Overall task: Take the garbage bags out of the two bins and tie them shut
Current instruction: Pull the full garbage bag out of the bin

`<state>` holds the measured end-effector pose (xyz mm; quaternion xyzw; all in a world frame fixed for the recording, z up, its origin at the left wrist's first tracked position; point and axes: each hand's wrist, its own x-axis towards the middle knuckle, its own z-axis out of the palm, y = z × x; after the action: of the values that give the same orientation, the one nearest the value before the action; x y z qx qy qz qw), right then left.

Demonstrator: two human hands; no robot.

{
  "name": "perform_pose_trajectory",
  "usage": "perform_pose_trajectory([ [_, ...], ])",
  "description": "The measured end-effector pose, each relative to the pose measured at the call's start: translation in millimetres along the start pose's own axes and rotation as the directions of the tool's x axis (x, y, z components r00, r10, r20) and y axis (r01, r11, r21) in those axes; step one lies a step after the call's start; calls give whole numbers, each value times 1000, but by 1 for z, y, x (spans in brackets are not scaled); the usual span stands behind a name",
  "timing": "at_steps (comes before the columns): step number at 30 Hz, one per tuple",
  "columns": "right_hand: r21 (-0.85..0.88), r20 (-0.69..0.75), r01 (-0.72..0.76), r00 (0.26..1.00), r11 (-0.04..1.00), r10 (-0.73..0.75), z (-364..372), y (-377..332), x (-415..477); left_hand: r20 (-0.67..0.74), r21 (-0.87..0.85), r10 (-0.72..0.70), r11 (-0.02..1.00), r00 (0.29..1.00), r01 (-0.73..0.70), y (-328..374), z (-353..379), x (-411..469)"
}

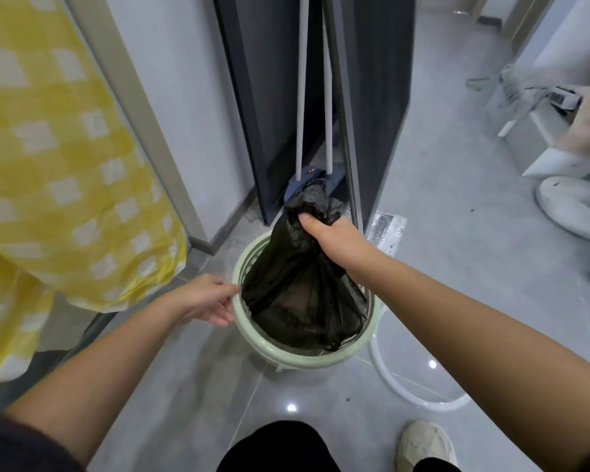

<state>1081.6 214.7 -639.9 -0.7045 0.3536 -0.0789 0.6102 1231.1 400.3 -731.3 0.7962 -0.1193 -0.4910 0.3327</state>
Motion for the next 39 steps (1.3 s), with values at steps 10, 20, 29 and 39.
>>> perform_pose_trajectory([
  [10, 164, -1, 43, 999, 985, -44, -23, -43, -19, -183, 253, -125, 953, 975, 169, -9, -6, -4],
  [20, 259, -109, 102, 991, 960, -76, -83, -83, -66, 67, -25, 68, 997, 995, -67, 97, 34, -47],
  [29, 335, -303, 136, 952, 932, -30, -163, -67, -118, 310, -323, 140, 946, 941, -34, 161, 143, -53],
  [39, 499, -375, 50, 913, 865, 163, -252, 57, -168, 409, -195, -114, 958, 905, 209, 148, 296, -36],
])
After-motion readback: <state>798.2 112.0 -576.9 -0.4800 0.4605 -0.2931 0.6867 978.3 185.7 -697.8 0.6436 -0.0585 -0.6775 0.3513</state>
